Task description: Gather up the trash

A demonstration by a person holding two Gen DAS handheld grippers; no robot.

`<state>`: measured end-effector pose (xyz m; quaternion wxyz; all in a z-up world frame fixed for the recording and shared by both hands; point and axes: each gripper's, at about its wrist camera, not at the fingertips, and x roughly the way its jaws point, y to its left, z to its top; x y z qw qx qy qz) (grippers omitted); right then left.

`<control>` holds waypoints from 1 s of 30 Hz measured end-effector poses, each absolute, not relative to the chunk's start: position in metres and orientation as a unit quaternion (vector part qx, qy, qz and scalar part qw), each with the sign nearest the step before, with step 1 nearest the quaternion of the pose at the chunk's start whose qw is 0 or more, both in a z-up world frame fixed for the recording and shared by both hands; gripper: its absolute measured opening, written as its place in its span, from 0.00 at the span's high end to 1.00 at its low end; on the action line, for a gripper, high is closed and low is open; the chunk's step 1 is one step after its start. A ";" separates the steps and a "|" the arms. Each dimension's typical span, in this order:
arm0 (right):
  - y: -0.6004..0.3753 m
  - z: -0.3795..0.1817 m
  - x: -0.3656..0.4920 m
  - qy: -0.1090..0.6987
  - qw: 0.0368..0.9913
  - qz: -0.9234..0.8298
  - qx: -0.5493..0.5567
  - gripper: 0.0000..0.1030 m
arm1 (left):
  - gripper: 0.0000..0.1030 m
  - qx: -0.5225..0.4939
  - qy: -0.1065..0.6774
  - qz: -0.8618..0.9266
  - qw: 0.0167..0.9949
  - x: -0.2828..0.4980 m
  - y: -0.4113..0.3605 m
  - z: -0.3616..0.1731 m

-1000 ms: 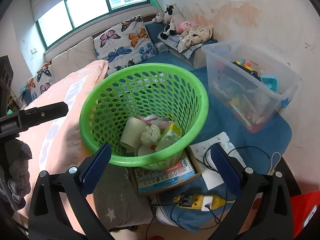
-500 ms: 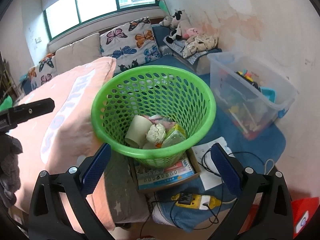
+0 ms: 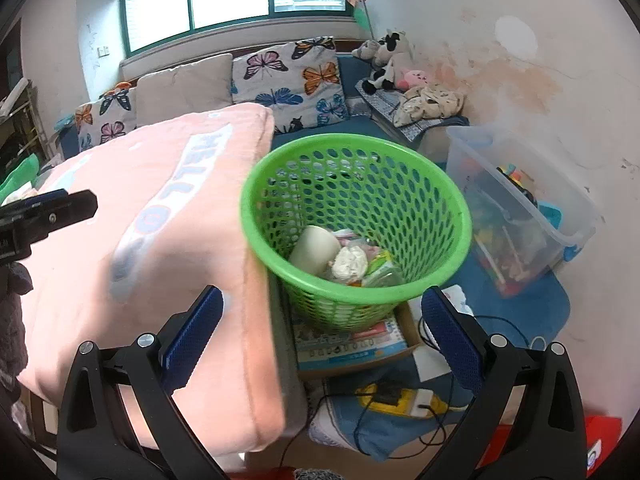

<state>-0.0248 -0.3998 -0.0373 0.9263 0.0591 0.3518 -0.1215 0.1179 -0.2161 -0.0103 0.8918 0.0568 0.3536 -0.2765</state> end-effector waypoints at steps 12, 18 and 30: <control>-0.375 -0.026 -0.028 0.337 0.934 -0.103 0.058 0.04 | 0.07 0.046 0.335 -0.230 0.912 0.098 -0.165 -0.002; -0.364 -0.021 -0.032 0.329 0.937 -0.094 0.063 0.04 | 0.07 0.037 0.334 -0.212 0.917 0.089 -0.147 -0.001; -0.341 -0.026 -0.030 0.336 0.937 -0.065 0.062 0.04 | 0.07 0.031 0.331 -0.166 0.928 0.079 -0.119 -0.005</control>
